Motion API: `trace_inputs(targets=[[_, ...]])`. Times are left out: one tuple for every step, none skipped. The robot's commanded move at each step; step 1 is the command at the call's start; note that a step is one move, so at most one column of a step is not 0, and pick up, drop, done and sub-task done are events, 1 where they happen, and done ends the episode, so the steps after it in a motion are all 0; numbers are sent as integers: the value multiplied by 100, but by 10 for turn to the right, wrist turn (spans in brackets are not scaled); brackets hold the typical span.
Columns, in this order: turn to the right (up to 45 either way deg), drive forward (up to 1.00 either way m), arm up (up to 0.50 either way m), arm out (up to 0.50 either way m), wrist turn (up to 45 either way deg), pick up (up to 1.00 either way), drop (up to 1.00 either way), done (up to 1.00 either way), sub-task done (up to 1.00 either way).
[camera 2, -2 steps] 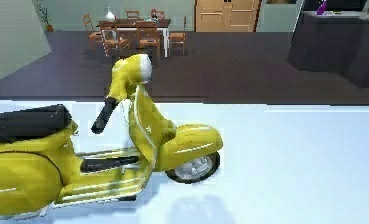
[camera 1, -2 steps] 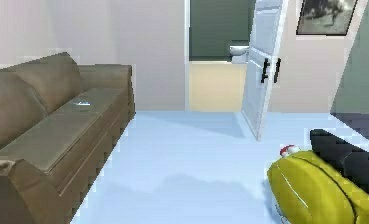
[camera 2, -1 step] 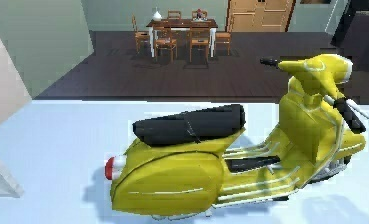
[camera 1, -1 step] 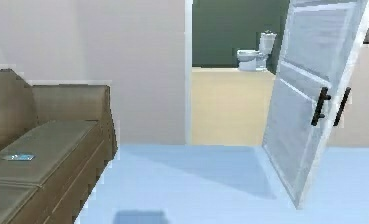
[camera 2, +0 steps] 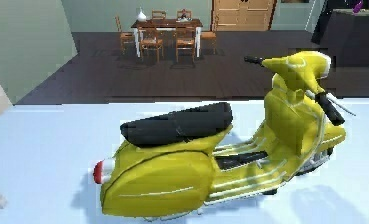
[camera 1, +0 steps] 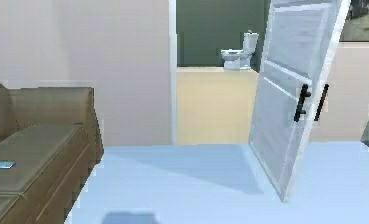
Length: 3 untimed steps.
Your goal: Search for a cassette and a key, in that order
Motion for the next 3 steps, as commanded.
trace_inputs(targets=[[0, 65, 0, 0, 0, 0, 0, 0, 0], [450, 0, 0, 0, 0, 0, 0, 0, 0], [60, 0, 0, 0, 0, 0, 0, 0, 0]])
